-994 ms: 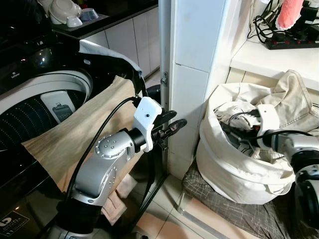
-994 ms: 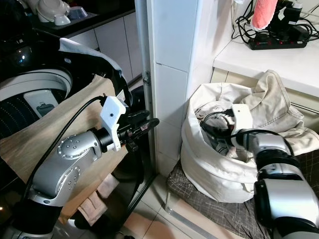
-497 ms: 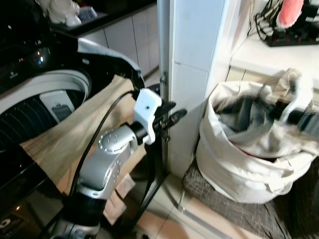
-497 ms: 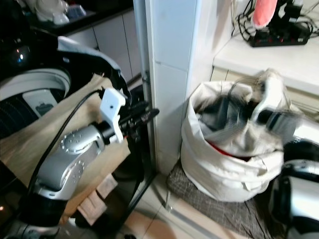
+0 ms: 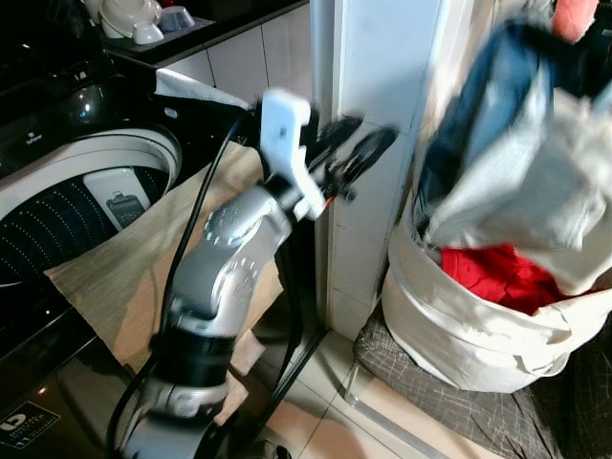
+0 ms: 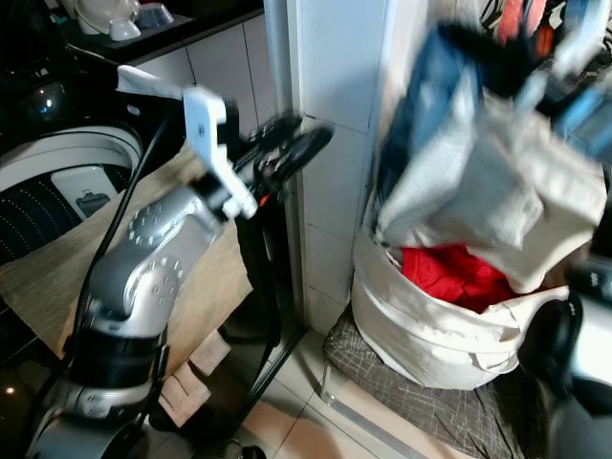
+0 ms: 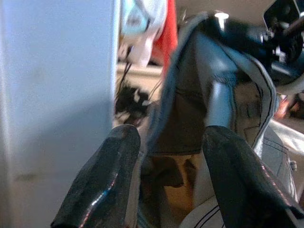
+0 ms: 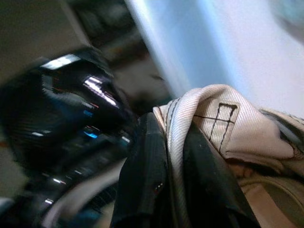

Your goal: Clothes washing

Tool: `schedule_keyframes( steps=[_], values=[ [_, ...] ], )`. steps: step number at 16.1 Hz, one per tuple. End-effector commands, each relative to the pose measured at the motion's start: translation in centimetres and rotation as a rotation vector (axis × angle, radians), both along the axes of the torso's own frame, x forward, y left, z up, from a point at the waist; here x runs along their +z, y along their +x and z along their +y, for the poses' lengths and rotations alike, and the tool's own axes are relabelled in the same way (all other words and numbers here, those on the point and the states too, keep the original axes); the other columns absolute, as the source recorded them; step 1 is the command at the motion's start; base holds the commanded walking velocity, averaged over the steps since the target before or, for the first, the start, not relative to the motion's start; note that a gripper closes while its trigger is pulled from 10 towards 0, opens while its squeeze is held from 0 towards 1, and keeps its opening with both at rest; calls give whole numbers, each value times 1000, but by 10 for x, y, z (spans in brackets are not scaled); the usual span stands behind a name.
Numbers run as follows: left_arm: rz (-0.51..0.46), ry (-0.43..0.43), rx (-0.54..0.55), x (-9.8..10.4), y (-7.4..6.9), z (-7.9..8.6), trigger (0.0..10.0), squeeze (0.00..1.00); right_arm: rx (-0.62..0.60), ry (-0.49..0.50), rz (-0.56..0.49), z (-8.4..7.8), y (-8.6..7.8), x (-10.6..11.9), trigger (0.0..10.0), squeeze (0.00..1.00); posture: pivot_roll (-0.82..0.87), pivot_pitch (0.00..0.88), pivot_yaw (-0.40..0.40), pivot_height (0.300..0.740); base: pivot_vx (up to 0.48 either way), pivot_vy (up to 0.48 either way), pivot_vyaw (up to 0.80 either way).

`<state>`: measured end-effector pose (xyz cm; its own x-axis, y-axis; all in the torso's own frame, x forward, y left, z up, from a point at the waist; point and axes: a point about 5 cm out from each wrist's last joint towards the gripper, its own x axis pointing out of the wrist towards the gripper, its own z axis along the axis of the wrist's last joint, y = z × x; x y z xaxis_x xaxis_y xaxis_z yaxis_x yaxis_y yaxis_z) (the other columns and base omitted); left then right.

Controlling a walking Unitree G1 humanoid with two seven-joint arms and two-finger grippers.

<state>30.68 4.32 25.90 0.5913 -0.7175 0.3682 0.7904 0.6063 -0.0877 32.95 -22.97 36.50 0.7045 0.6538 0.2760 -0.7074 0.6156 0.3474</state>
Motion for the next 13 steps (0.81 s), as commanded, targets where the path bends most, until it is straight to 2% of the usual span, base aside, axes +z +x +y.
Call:
schedule_keyframes(
  steps=[1, 2, 4, 5, 7, 8, 11, 12, 13],
  values=[
    [-5, -25, 5, 4, 2, 1, 10000, 1000, 45, 25, -88, 7, -9, 21, 0, 0, -147, 0, 84, 740, 0, 0, 0],
    [-45, -68, -11, 15, 0, -2, 10000, 1000, 85, 34, -121, 19, -11, 33, 0, 0, -150, 0, 82, 740, 0, 0, 0],
    [-91, -112, -55, 27, -7, -5, 10000, 1000, 107, 41, -145, 30, -13, 43, 0, 0, -149, 0, 76, 740, 0, 0, 0],
    [-106, -124, -123, 30, -15, -10, 10000, 1000, 100, 45, -138, 33, -11, 45, 0, 0, -145, 0, 70, 740, 0, 0, 0],
    [-99, -137, -163, 31, -19, -12, 10000, 1000, 98, 46, -131, 35, -9, 45, 0, 0, -143, 0, 66, 740, 0, 0, 0],
    [-63, -160, -237, 28, -25, -17, 10000, 1000, 94, 42, -110, 38, -7, 41, 0, 0, -139, 0, 61, 740, 0, 0, 0],
    [-4, -223, -296, 26, -28, -18, 10000, 1000, 100, 33, -92, 41, -5, 36, 0, 0, -140, 0, 62, 740, 0, 0, 0],
    [18, -217, -301, 25, -26, -17, 10000, 1000, 103, 21, -81, 45, -4, 33, 0, 0, -138, 0, 64, 740, 0, 0, 0],
    [24, -153, -306, 21, -26, -19, 10000, 1000, 102, 17, -76, 48, -4, 30, 0, 0, -137, 0, 67, 740, 0, 0, 0]
  ],
)
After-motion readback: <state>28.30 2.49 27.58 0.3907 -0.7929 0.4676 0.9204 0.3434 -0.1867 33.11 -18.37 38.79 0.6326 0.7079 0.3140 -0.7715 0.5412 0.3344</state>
